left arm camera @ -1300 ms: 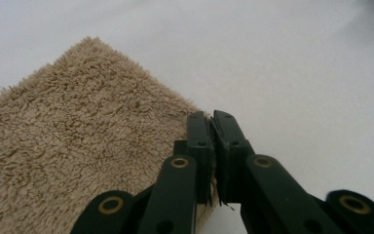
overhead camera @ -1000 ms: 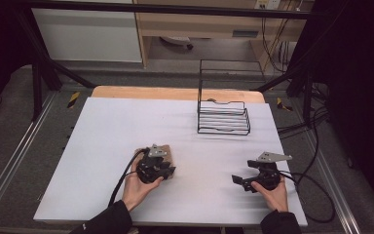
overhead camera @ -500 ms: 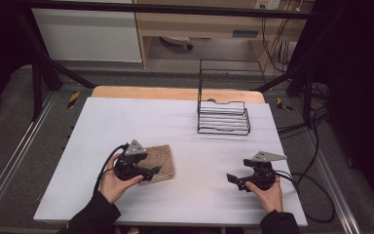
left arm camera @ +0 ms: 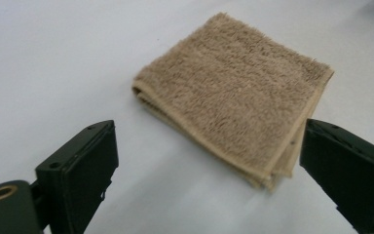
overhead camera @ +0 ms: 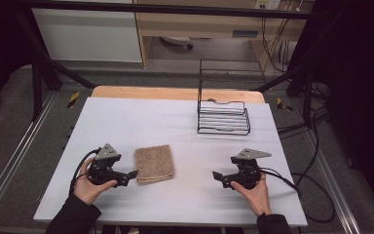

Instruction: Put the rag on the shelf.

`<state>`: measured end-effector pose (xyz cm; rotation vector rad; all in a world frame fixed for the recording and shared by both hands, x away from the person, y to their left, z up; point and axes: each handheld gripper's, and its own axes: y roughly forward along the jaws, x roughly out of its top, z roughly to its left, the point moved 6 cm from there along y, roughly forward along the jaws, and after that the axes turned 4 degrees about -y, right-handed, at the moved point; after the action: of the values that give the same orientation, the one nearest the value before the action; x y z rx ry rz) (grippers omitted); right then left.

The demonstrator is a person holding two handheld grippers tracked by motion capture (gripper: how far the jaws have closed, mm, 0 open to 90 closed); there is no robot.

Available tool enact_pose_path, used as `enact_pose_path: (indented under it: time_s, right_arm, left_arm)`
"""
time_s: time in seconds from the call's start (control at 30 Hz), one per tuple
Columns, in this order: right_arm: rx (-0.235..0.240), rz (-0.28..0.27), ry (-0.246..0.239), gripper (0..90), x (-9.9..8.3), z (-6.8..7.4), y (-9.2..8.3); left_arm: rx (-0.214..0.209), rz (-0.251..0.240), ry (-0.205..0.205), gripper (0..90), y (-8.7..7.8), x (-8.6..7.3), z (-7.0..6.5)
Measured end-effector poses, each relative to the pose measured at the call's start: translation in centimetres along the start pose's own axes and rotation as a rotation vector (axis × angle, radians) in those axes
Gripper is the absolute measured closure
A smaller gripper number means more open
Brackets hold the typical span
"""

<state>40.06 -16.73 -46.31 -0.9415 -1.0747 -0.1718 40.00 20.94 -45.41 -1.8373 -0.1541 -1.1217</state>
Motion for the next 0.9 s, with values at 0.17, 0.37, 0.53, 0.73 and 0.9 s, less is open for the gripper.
enact_pose_path:
  time_s: [0.17, 0.37, 0.53, 0.73, 0.9]
  right_arm:
    - [0.008, 0.014, -0.009, 4.3, 1.2, 2.1, 1.6]
    - [0.034, 0.041, -0.046, 8.6, 2.9, 5.2, 4.7]
    - [0.057, 0.064, -0.07, 14.4, 3.7, 7.6, 7.2]
    - [0.06, 0.087, -0.076, 27.8, 4.1, 8.9, 9.2]
    - [0.05, 0.105, -0.055, 41.2, 4.0, 9.3, 10.5]
  left_arm:
    - [0.005, -0.03, -0.035, 5.6, -0.9, -0.6, 1.1]
    - [0.001, -0.046, -0.043, 4.8, -1.3, -1.1, 1.6]
    - [0.006, -0.064, -0.043, 4.9, -1.6, -1.2, 2.1]
    - [0.016, -0.057, -0.057, 5.7, -1.5, -1.6, 2.7]
    - [0.013, -0.053, -0.058, 6.0, -1.4, -1.7, 2.6]
